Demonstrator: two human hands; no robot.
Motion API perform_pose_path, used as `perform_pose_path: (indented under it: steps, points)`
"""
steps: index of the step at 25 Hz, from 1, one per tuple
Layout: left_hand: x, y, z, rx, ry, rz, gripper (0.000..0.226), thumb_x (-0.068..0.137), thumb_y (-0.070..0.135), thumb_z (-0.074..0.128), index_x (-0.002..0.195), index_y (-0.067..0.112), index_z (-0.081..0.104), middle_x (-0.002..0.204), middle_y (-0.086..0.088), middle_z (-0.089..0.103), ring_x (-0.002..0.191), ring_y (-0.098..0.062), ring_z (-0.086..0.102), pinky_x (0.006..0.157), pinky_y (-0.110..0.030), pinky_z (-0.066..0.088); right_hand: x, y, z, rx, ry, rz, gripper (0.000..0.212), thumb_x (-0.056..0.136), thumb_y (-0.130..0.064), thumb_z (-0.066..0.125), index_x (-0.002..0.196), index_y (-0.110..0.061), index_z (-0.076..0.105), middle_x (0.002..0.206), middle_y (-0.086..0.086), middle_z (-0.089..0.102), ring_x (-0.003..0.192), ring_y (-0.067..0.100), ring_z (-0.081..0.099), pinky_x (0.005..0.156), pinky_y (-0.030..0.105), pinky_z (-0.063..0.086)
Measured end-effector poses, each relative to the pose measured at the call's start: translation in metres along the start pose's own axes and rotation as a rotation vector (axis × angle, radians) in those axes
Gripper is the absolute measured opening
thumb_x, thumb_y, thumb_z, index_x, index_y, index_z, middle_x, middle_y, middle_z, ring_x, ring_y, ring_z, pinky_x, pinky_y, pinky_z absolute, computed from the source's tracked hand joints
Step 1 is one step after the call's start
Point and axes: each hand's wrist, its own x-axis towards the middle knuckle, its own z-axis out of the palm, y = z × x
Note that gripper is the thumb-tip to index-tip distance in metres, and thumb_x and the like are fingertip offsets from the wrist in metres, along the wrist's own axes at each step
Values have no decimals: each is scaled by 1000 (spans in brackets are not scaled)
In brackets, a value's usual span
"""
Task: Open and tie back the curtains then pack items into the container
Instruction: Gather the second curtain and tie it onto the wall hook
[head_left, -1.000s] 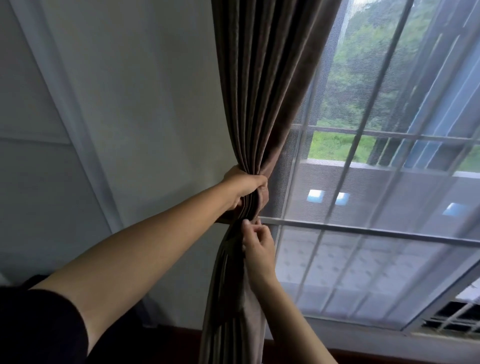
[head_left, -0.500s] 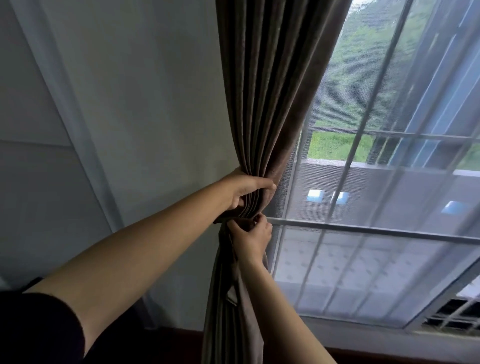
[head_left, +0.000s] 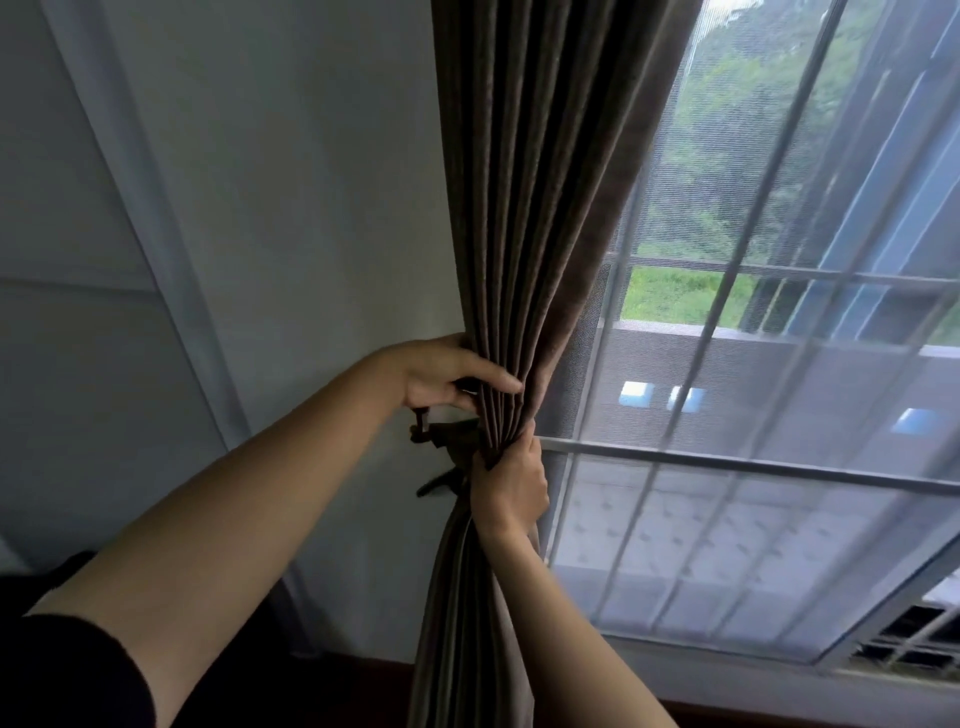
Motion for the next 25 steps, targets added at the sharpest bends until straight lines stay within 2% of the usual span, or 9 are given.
perform_pose_path:
  steps: [3,5,7,9,13,16,20,22,25]
  points:
    - [-8,-45,-27,-375,101,102,58,69,-20,39,111,15,59,112,-5,66,106,-25,63,87,-40,52,-5,3,-6,-27,-26,-58,67,84,-25,54,145,-23,25,128,6,53,106,34,57,76,40,46]
    - [-10,-86,-29,-130,341,99,61,77,-23,34,108,23,60,124,-6,61,109,-22,59,83,-34,47,-6,5,-8,-41,-52,-78,68,85,-25,53,146,-23,24,130,6,51,107,34,56,78,40,46]
    - [-11,-118,-19,149,331,114,52,84,-17,43,105,27,62,115,-3,66,102,-12,61,82,-24,45,-6,6,-12,-49,-79,-80,69,84,-27,54,146,-26,24,129,4,53,107,33,57,79,40,46]
    - [-7,-136,-8,221,250,187,41,87,-6,56,114,24,62,110,3,67,102,-7,64,86,-19,48,-6,6,-18,-24,-124,-82,70,79,-32,58,142,-29,28,124,1,56,107,31,58,82,40,49]
    - [2,-141,8,272,398,270,36,86,-3,59,118,13,59,104,13,62,96,-2,61,76,-8,49,-2,-6,-33,73,-193,-121,62,66,-52,68,119,-32,42,109,-2,64,103,24,60,85,38,50]
    - [4,-138,12,375,450,264,31,86,1,61,116,12,59,94,17,59,87,2,57,73,-4,47,12,-22,-42,16,-203,-85,71,66,-62,66,124,-32,37,103,0,66,98,26,62,82,38,52]
    - [-3,-127,-10,705,383,251,21,80,23,64,101,23,64,72,13,55,68,-1,53,65,-17,41,19,-25,-47,-125,-133,-101,56,79,-46,56,130,-31,38,102,7,66,96,34,61,79,41,51]
    - [-8,-119,-22,793,324,239,13,77,16,70,87,20,61,67,7,48,62,-3,47,58,-19,36,19,-21,-48,-90,-79,-162,48,81,-34,56,127,-25,44,103,8,65,96,35,60,76,42,51]
    - [-12,-107,-35,840,252,299,28,73,10,75,65,26,53,74,9,47,69,-1,48,67,-22,40,18,-19,-47,-57,-46,-232,48,82,-24,57,128,-17,45,105,12,64,95,37,60,75,42,50]
